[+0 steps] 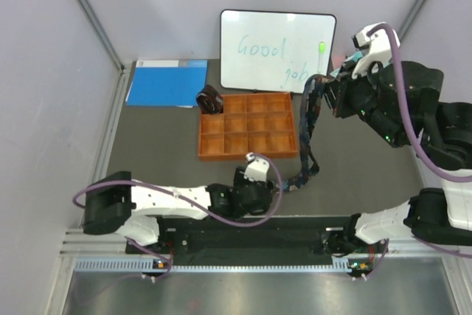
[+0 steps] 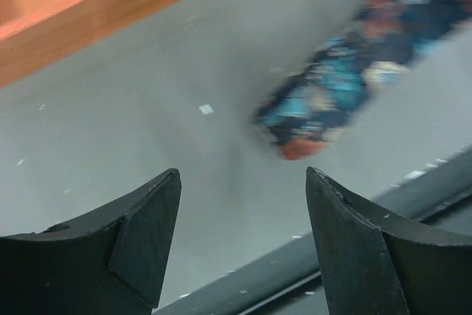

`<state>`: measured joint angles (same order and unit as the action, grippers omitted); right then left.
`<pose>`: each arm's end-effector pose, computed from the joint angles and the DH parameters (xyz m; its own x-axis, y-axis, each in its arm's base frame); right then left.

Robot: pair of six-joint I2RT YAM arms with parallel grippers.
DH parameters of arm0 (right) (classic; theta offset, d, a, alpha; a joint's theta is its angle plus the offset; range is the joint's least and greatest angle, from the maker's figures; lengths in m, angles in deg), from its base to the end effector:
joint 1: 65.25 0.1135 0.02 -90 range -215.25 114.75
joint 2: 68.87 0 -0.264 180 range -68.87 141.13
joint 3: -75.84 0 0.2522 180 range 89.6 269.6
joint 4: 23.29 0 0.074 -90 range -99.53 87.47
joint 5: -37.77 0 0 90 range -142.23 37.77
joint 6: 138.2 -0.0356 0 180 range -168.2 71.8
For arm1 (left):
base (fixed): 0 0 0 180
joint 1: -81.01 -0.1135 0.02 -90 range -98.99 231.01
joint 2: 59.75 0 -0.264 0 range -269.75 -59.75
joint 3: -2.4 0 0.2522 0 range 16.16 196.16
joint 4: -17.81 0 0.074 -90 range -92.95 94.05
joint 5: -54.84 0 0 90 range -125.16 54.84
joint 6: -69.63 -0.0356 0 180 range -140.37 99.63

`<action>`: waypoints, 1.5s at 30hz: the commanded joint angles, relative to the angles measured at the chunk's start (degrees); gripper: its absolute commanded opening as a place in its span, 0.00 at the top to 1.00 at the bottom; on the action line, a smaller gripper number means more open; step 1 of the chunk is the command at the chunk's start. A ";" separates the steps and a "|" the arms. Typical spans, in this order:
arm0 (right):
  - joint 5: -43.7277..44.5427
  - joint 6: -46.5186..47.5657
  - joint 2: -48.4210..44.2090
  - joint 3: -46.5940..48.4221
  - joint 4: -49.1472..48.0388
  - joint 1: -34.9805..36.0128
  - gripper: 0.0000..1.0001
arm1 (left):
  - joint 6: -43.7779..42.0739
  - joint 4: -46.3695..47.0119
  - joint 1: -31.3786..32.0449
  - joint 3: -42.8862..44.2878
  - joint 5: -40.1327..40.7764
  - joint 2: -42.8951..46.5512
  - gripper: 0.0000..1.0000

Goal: Roll the ties
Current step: Flatten out the tie at the center of the board.

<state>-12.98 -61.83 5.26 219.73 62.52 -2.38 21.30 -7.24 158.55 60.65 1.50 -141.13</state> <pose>0.0805 0.1078 0.5760 -0.2196 -0.0284 -0.9752 -0.3706 0.9271 0.0565 0.0813 -0.2695 0.1990 -0.5838 0.1701 -0.7939 0.4140 0.9035 -0.1109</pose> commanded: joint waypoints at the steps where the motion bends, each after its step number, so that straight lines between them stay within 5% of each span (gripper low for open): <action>1: 0.66 0.36 1.19 0.48 -0.34 -2.83 1.00 | -3.35 2.15 6.30 5.34 9.90 -3.51 0.27; 6: -4.79 -0.79 2.95 0.39 -0.60 -9.51 1.00 | -1.16 -6.53 10.17 12.89 15.87 -12.47 0.27; 12: -7.51 0.18 4.71 0.57 -1.47 -12.77 1.00 | 11.06 -27.53 11.67 25.46 23.36 -25.21 0.27; 21: -8.13 -0.08 4.18 -2.77 -2.53 -13.30 1.00 | 13.44 -31.96 9.74 28.90 23.45 -30.41 0.33; 31: -7.95 -0.35 4.01 -3.65 -2.18 -13.65 1.00 | 3.43 -19.92 6.40 25.73 20.73 -30.41 0.56; 36: -7.52 -0.52 2.78 -5.49 -2.09 -14.97 1.00 | 3.33 -19.30 5.87 27.14 21.17 -31.38 0.82; 40: -6.99 -0.43 1.72 -5.93 -0.95 -16.99 1.00 | 10.60 -28.15 3.59 27.14 23.18 -28.05 0.99; 45: -6.29 -0.43 -1.61 -8.91 -0.51 -21.46 1.00 | 20.35 -44.66 3.06 22.15 25.47 -16.21 1.00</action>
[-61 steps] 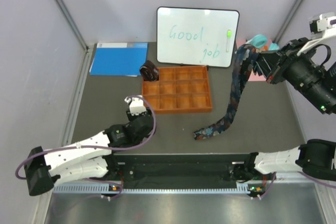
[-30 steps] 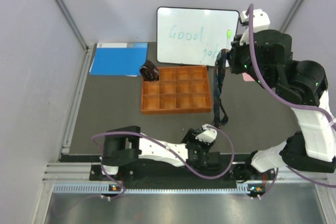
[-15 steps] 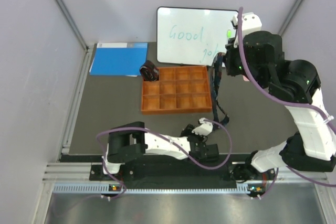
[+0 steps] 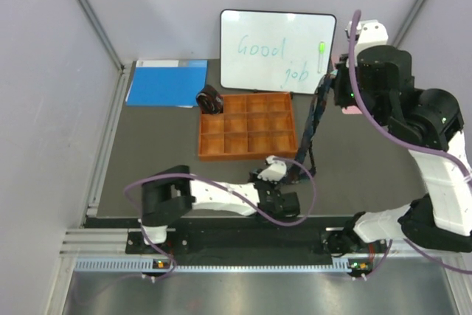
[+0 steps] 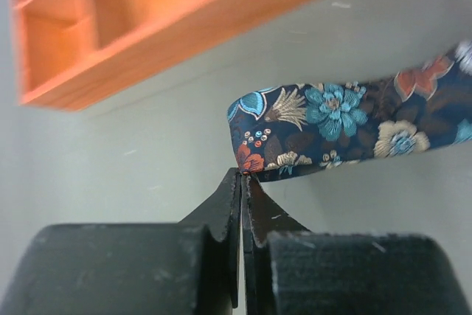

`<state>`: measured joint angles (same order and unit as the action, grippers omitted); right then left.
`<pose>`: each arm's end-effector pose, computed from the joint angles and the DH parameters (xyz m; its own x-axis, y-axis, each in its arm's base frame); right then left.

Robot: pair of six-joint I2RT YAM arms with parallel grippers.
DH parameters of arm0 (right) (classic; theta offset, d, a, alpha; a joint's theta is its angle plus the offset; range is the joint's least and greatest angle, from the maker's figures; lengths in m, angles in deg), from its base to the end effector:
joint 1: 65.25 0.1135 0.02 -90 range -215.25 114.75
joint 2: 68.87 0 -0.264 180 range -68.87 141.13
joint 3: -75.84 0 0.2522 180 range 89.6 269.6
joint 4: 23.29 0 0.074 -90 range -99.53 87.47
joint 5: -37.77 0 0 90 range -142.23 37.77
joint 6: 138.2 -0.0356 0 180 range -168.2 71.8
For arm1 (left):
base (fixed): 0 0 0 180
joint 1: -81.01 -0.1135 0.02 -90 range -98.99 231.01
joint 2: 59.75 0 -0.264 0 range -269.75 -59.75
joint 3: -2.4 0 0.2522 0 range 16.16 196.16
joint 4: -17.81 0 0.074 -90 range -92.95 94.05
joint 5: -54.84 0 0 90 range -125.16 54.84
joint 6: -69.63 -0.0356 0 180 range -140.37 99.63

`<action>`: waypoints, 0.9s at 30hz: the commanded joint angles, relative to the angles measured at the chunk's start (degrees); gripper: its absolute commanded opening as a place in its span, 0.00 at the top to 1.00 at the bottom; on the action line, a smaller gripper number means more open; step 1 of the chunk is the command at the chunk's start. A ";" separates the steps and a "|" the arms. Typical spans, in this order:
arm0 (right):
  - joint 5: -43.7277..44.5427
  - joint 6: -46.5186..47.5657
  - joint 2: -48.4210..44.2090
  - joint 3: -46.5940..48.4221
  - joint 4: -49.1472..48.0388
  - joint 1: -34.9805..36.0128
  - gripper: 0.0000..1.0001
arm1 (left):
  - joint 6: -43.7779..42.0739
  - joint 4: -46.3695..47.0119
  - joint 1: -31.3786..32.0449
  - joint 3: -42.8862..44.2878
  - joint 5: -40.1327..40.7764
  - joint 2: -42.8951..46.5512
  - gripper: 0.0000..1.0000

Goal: Roll the ties
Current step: Flatten out the tie at the center of the board.

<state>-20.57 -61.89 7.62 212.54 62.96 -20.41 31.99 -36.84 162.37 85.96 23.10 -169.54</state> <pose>0.1389 0.1118 0.5433 -0.3653 -0.0792 -0.9275 -0.1846 0.9828 -0.0112 0.0826 -0.3418 0.1589 -0.4864 0.4280 -0.7617 0.1878 0.9026 0.3873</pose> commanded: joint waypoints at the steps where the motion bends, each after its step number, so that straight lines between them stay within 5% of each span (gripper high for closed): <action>1: 1.30 -0.63 -4.33 -2.34 -0.95 -3.96 1.00 | 10.65 -17.28 -0.94 -4.22 3.36 14.41 1.00; 14: 4.63 -8.89 -13.90 -22.99 1.68 -5.82 1.00 | 17.07 -42.33 -6.30 -8.01 -21.14 39.11 1.00; 22: 8.77 -20.05 -15.58 -36.88 7.75 -5.90 1.00 | 15.94 -45.51 -8.76 -3.97 -28.55 50.90 1.00; 27: 3.08 -23.75 -12.08 -44.87 8.55 -6.95 1.00 | 10.93 -45.51 -12.71 -5.02 -33.56 54.25 1.00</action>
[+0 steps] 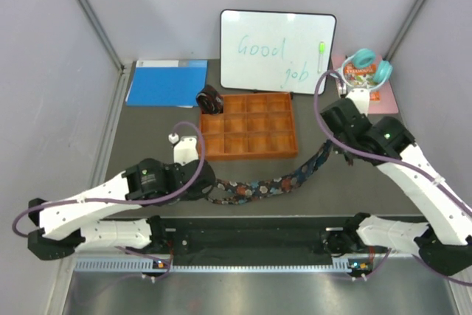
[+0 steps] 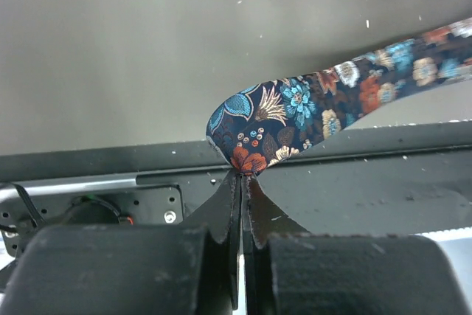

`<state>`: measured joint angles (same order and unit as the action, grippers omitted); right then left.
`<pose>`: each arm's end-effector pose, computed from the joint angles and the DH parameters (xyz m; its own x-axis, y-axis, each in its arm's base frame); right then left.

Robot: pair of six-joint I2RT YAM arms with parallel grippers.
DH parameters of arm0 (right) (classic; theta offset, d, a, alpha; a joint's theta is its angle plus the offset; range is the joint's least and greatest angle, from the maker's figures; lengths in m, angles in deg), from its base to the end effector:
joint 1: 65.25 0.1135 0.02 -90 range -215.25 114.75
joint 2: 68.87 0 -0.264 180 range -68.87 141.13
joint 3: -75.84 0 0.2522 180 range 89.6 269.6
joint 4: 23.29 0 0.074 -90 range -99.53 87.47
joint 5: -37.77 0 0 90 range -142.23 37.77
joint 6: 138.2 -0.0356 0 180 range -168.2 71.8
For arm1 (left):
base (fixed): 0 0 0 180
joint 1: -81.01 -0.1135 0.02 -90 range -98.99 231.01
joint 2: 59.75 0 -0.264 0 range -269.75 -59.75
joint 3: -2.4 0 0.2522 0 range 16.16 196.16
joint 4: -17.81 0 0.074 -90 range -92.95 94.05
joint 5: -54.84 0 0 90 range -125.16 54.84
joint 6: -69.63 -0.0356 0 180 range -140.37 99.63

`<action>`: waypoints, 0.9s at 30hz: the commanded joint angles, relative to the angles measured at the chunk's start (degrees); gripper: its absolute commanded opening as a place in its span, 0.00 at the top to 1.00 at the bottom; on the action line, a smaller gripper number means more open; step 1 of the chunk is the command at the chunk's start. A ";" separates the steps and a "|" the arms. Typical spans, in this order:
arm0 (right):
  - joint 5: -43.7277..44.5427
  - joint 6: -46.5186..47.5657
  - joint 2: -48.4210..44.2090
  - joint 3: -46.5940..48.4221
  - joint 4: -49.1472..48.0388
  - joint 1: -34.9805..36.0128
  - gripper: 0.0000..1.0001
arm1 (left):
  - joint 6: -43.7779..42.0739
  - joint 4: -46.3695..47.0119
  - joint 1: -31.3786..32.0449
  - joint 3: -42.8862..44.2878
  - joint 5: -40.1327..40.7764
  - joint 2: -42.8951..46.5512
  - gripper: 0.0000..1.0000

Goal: Roll the ties
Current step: Flatten out the tie at the center of the board.

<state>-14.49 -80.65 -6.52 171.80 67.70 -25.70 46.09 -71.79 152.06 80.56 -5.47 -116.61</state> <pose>0.1392 0.0867 0.4009 -0.6817 -0.0127 -0.7315 0.1382 0.9796 -0.1458 0.0652 -0.1356 0.3287 -0.8192 -0.0665 -0.5696 0.0278 0.9875 -0.1552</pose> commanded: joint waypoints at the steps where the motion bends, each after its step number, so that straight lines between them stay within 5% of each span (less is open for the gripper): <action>1: -4.06 -5.17 2.77 -5.54 2.93 -2.10 1.00 | -3.09 -10.48 -2.32 0.29 -5.87 1.49 1.00; 8: -15.84 -2.27 9.98 -18.64 -9.72 -5.45 1.00 | -6.16 -10.48 -3.28 -5.41 -5.69 -6.04 1.00; 10: -18.13 -1.48 11.30 -18.91 -10.78 -5.36 1.00 | -4.94 -10.56 -3.37 -6.04 -6.05 -9.13 0.79; 11: -18.48 -1.13 12.09 -18.65 -11.13 -5.36 1.00 | -4.58 -10.39 -3.37 -5.78 -6.83 -11.76 0.57; 14: -18.49 0.01 12.36 -17.42 -11.31 -5.36 1.00 | -4.14 -7.07 -1.28 -2.02 -6.76 -14.50 0.38; 15: -18.40 0.71 12.36 -16.98 -11.14 -5.36 1.00 | -4.32 -5.92 -0.65 -0.61 -6.49 -14.85 0.21; 17: -19.10 2.03 13.06 -16.45 -11.31 -5.62 1.00 | -6.24 -2.76 0.75 3.25 -5.88 -16.08 0.13; 21: -23.92 5.98 15.78 -18.82 -14.55 -10.88 1.00 | -12.39 11.35 1.90 6.35 -5.61 -18.54 0.12; 27: -29.21 9.33 18.07 -22.86 -18.69 -17.57 1.00 | -20.13 25.46 3.66 8.02 -10.26 -25.83 0.34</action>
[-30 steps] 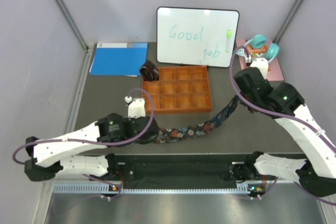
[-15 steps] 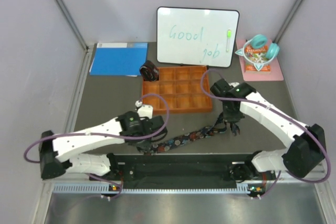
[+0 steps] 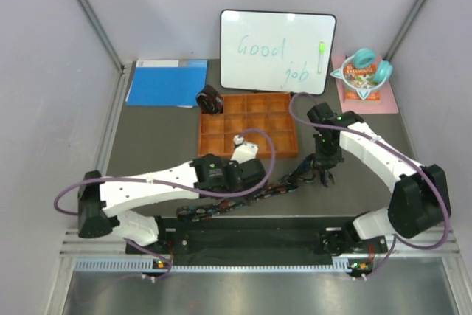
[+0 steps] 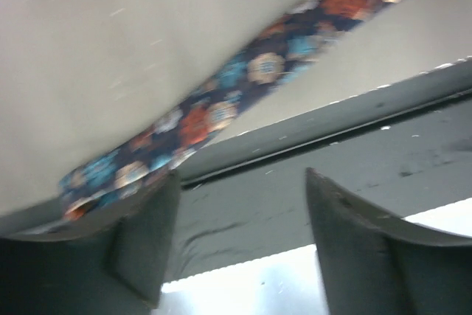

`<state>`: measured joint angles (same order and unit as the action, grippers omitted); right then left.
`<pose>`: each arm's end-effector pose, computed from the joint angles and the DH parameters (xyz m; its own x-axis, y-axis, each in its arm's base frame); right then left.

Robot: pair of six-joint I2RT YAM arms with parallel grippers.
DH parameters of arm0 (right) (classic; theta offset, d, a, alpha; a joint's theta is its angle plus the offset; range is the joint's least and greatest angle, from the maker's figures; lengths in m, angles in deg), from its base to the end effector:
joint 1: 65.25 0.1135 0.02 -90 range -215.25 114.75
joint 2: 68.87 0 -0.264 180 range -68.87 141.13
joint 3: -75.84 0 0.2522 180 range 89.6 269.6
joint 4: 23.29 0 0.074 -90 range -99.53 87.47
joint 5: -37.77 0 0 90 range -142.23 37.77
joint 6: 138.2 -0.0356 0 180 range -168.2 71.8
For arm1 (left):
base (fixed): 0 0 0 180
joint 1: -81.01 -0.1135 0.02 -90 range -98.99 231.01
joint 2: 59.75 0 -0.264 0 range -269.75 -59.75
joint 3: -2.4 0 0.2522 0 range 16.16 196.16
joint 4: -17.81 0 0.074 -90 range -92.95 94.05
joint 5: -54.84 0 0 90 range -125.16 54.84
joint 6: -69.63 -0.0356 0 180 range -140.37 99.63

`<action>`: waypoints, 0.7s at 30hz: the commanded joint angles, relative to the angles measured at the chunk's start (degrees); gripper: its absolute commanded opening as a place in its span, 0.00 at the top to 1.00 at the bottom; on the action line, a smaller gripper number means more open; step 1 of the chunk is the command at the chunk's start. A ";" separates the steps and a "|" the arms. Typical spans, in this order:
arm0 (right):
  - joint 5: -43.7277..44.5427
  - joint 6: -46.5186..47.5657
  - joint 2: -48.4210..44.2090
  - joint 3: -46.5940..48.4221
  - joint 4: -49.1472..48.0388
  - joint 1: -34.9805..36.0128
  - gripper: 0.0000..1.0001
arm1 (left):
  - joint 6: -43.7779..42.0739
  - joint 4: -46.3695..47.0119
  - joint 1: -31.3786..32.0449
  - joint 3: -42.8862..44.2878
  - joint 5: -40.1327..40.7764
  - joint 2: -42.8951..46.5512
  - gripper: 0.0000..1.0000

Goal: Roll the ties
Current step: Flatten out the tie at the center of the board.

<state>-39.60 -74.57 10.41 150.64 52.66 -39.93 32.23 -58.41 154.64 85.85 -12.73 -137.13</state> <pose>0.2206 0.0958 0.2460 -0.9694 0.0208 -0.2447 0.0514 0.9915 -0.1193 0.0833 -0.2355 0.2972 -0.8365 0.2424 -0.4913 0.3059 0.9507 -0.0518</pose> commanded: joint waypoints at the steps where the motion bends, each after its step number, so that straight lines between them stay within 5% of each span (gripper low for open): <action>1: -3.75 2.99 1.31 -2.06 -3.92 -4.13 1.00 | -6.54 14.44 1.34 3.34 -4.75 -6.71 0.40; 4: -3.74 0.98 2.18 -2.32 -3.57 -5.01 0.93 | -7.07 17.97 2.92 5.19 -6.79 -13.82 0.54; 7: -4.18 -1.40 2.28 -4.16 -4.62 -5.11 0.03 | -6.98 19.48 3.28 6.68 -5.39 -17.96 0.63; 12: 0.99 -2.02 1.32 -3.47 -4.63 -5.19 0.01 | -10.41 20.54 0.47 8.26 -6.52 -21.58 0.67; 21: -2.31 -3.43 -16.68 1.72 -6.29 -5.19 0.04 | -7.08 15.18 3.63 13.36 -4.95 -21.23 0.71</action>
<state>-39.84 -77.02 1.80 148.85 49.01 -44.54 23.16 -41.08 155.71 96.12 -18.82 -160.61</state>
